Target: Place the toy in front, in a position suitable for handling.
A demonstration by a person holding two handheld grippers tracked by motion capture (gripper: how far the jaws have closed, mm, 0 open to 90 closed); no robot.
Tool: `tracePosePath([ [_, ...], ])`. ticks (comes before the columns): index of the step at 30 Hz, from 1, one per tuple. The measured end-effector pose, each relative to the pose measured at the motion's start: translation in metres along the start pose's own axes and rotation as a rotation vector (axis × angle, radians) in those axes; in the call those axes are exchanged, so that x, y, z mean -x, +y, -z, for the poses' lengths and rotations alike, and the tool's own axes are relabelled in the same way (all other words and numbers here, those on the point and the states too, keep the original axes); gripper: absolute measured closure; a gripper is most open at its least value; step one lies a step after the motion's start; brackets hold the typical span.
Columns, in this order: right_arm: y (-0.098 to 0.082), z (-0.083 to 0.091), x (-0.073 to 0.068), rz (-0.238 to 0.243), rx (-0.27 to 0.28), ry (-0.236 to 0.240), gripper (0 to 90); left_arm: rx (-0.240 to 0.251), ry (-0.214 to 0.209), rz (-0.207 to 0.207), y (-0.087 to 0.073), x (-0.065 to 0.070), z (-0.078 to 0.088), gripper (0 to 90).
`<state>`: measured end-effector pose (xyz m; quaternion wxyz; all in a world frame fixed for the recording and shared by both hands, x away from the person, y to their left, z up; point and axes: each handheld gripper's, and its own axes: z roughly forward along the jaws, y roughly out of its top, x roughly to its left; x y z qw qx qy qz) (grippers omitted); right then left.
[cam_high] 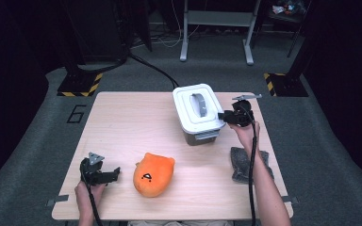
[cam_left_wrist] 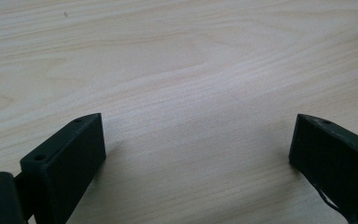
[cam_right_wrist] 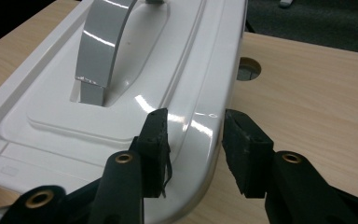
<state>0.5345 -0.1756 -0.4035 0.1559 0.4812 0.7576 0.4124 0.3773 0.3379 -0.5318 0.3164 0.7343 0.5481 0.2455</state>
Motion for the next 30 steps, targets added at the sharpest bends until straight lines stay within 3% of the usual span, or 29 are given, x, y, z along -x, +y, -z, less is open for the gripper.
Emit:
tracePosePath([
  [6,-0.002,-0.001,-0.005,0.001,0.013,0.024,63.7,0.0,-0.002,-0.001,0.0,0.0,0.0,3.5],
  [30,-0.005,-0.01,-0.042,0.045,0.016,0.075,60.8,0.002,0.001,-0.001,0.0,0.0,0.0,3.5],
])
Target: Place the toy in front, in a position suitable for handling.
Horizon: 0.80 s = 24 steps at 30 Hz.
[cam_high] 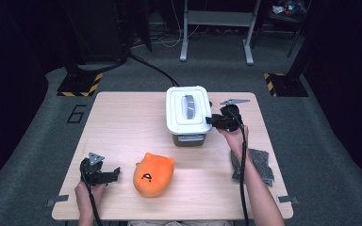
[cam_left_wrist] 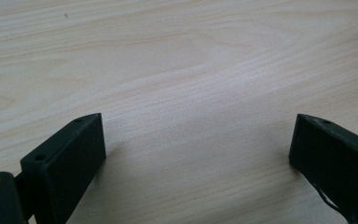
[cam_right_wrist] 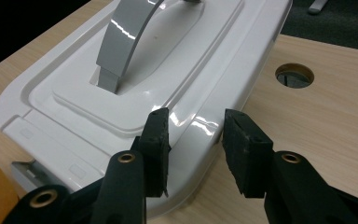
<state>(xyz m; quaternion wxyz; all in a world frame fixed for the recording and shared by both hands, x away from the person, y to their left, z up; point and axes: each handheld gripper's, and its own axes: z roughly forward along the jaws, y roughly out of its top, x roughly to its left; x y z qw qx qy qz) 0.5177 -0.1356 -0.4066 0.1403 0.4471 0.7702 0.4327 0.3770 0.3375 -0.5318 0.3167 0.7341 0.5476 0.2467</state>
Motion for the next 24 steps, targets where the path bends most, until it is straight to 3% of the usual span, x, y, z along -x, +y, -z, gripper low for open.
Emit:
tracePosePath([
  [2,0.001,-0.001,-0.004,0.016,-0.005,0.008,59.9,0.002,-0.001,0.0,0.0,0.0,0.0,3.5],
  [12,-0.002,-0.001,-0.005,-0.015,0.0,0.035,58.8,0.001,-0.001,-0.001,0.0,0.0,0.0,3.6],
  [24,0.003,-0.011,-0.021,0.0,-0.002,0.073,57.9,0.003,0.001,-0.001,0.0,0.0,0.0,3.6],
])
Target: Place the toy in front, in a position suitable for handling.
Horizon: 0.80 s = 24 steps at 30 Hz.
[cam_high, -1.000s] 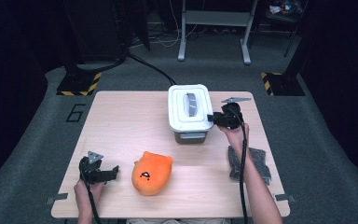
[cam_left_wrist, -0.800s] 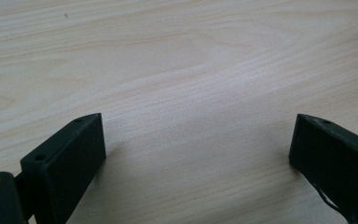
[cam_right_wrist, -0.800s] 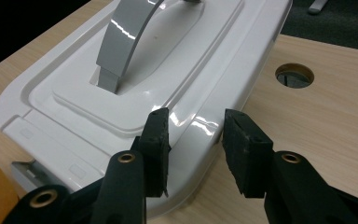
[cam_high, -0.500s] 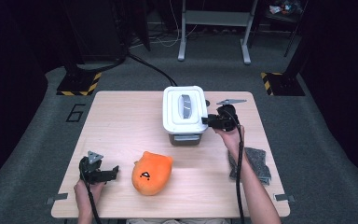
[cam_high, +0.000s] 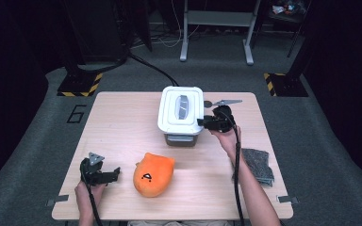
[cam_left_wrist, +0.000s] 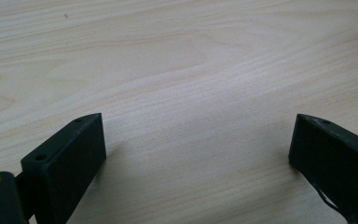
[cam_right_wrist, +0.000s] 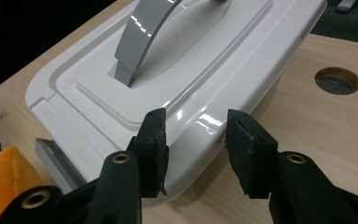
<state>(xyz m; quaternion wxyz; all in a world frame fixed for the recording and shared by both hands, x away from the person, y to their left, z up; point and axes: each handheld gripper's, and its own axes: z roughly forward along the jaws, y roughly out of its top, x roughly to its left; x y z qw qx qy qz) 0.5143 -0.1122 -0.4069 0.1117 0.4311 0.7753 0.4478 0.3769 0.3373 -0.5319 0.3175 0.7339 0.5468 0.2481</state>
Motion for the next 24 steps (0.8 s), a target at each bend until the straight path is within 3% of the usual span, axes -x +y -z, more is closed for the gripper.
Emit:
tracePosePath([
  [9,0.003,-0.011,-0.013,0.025,0.016,0.028,57.4,0.0,0.0,-0.001,0.0,0.0,0.0,3.6],
  [19,0.009,-0.028,-0.028,0.018,0.027,0.051,55.8,0.0,0.0,0.0,0.0,0.0,0.0,3.6],
  [22,0.009,-0.028,-0.029,0.014,0.049,0.064,47.5,-0.005,-0.003,0.002,0.0,-0.001,0.0,3.6],
  [24,0.007,-0.022,-0.028,0.026,0.066,0.039,41.6,-0.007,-0.01,0.008,0.0,-0.001,0.0,3.6],
])
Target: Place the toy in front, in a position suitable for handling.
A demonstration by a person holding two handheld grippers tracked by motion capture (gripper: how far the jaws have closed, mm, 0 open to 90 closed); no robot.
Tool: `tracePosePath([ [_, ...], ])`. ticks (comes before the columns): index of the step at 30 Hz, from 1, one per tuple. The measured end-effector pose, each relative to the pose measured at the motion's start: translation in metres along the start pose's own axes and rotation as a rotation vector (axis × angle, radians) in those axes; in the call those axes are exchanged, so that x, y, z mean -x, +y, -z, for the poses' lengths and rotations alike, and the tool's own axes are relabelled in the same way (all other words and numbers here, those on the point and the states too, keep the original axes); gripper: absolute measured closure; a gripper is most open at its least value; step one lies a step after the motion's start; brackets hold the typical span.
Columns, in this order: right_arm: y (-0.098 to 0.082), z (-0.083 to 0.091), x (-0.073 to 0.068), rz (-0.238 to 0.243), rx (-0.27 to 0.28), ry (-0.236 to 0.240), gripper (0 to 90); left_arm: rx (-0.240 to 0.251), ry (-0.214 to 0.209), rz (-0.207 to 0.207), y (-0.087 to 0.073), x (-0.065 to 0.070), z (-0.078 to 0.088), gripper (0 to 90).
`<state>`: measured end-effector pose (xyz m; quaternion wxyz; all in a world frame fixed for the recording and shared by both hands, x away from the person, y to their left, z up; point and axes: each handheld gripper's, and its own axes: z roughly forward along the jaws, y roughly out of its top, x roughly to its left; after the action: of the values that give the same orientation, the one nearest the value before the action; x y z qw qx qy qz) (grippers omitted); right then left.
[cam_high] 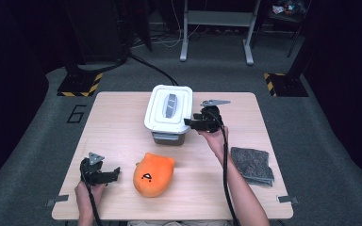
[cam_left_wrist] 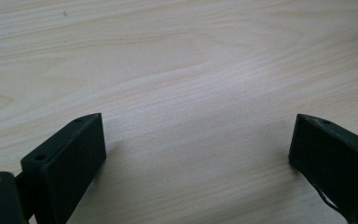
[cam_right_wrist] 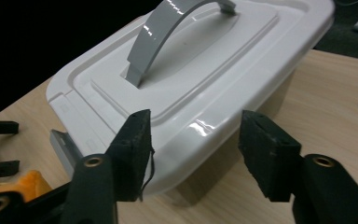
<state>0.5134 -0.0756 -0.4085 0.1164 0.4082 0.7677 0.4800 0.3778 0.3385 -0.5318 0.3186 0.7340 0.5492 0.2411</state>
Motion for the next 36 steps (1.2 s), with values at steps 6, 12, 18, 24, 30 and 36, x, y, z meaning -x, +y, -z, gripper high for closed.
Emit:
tracePosePath([
  [6,-0.023,0.03,0.003,0.043,0.02,-0.096,22.9,-0.001,-0.003,0.0,0.0,-0.001,0.0,3.4],
  [12,-0.07,0.038,0.0,0.097,-0.04,-0.15,15.0,-0.014,0.017,0.01,0.004,-0.004,-0.003,2.9],
  [18,-0.114,0.026,-0.008,0.109,-0.109,-0.159,14.8,-0.012,0.004,0.064,0.014,-0.01,-0.001,5.9],
  [24,-0.139,0.02,-0.013,0.119,-0.155,-0.17,14.2,0.051,-0.013,0.031,0.048,-0.008,0.011,5.2],
  [30,-0.15,0.019,-0.014,0.125,-0.17,-0.196,14.2,0.075,-0.08,0.016,0.095,-0.003,0.016,4.3],
  [36,-0.158,0.018,-0.013,0.12,-0.183,-0.204,13.8,0.087,-0.11,-0.039,0.139,0.013,0.014,4.8],
])
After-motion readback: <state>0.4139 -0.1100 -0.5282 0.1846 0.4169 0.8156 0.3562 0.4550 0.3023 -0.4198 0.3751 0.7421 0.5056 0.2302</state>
